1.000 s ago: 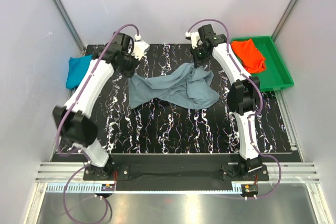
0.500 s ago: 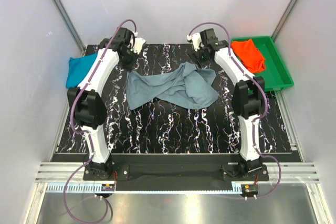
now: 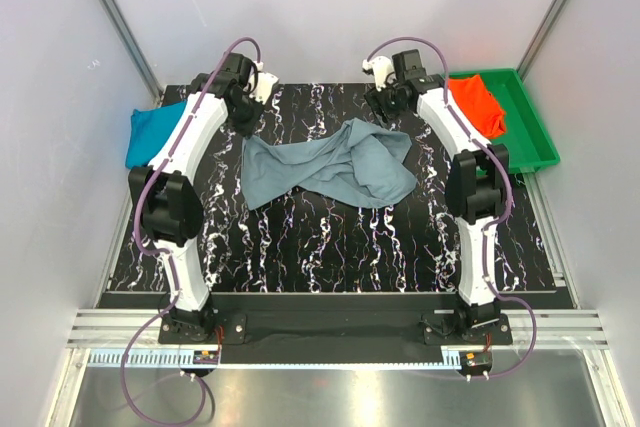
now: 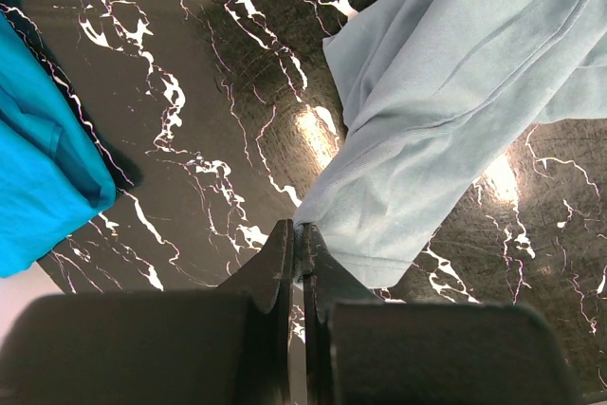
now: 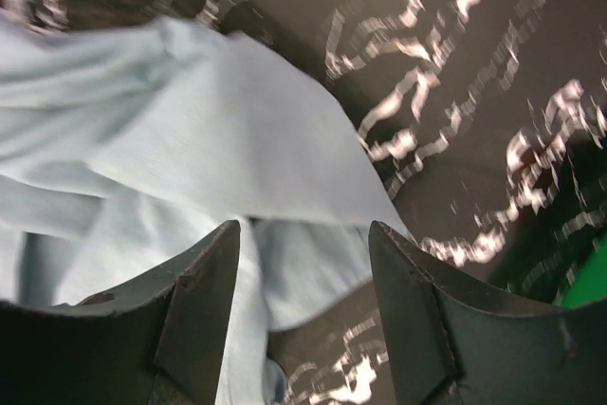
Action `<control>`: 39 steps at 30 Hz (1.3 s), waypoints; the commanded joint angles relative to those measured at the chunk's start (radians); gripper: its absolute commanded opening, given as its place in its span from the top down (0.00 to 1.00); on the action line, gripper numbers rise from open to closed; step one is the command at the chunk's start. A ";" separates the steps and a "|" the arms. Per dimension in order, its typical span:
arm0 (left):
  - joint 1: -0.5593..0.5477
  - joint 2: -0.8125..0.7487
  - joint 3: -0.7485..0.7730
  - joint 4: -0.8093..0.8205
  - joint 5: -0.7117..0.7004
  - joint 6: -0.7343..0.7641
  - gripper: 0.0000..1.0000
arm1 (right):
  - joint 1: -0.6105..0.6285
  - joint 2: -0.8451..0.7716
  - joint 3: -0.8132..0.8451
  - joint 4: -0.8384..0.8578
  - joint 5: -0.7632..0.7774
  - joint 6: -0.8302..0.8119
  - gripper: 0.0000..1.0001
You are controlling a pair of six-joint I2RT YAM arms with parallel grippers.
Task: Fold and stack the t-shirts
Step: Flatten the tshirt out
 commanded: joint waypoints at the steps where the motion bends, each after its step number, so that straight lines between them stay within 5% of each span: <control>1: 0.004 -0.035 0.008 0.014 -0.004 -0.009 1.00 | 0.015 0.030 0.076 -0.018 -0.137 -0.024 0.36; 9: 0.002 -0.043 -0.002 0.014 0.001 -0.007 1.00 | 0.023 0.066 0.093 -0.066 -0.229 -0.046 0.34; 15: 0.002 -0.038 0.008 0.018 0.002 -0.014 1.00 | 0.029 0.115 0.119 -0.054 -0.150 -0.054 0.34; 18: 0.001 -0.040 0.002 0.017 0.001 -0.014 1.00 | 0.029 0.162 0.168 -0.052 -0.109 -0.055 0.42; 24: -0.006 -0.043 -0.012 0.017 -0.004 -0.011 1.00 | 0.029 0.242 0.257 -0.052 -0.081 -0.032 0.94; 39: -0.012 -0.057 -0.020 0.023 -0.011 0.002 1.00 | 0.028 0.112 0.331 0.032 -0.027 0.037 0.99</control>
